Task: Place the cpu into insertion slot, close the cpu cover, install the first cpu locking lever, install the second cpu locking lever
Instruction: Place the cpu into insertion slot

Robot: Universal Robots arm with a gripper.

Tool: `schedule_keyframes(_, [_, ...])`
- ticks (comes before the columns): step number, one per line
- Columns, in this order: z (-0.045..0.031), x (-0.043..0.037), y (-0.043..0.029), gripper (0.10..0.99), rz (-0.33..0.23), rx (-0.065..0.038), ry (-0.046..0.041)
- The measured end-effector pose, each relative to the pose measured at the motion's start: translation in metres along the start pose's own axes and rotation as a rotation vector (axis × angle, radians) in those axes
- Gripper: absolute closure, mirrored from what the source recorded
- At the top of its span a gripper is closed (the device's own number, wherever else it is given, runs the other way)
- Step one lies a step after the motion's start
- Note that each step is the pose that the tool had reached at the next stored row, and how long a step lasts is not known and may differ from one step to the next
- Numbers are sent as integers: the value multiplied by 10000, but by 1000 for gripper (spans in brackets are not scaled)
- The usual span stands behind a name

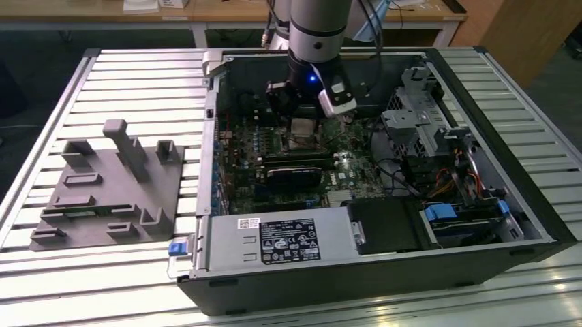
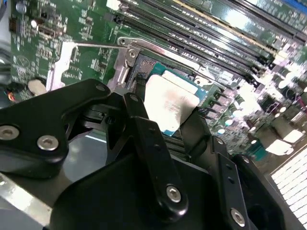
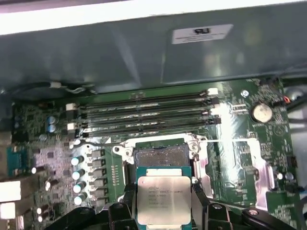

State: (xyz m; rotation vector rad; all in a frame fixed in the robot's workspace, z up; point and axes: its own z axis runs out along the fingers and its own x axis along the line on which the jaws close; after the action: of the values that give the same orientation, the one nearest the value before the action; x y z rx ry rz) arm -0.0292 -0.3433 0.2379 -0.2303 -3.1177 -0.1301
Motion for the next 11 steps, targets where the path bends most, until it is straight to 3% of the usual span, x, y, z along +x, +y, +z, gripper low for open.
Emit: schedule_keyframes(11, [16,0,-2,545,1958,-13,-165])
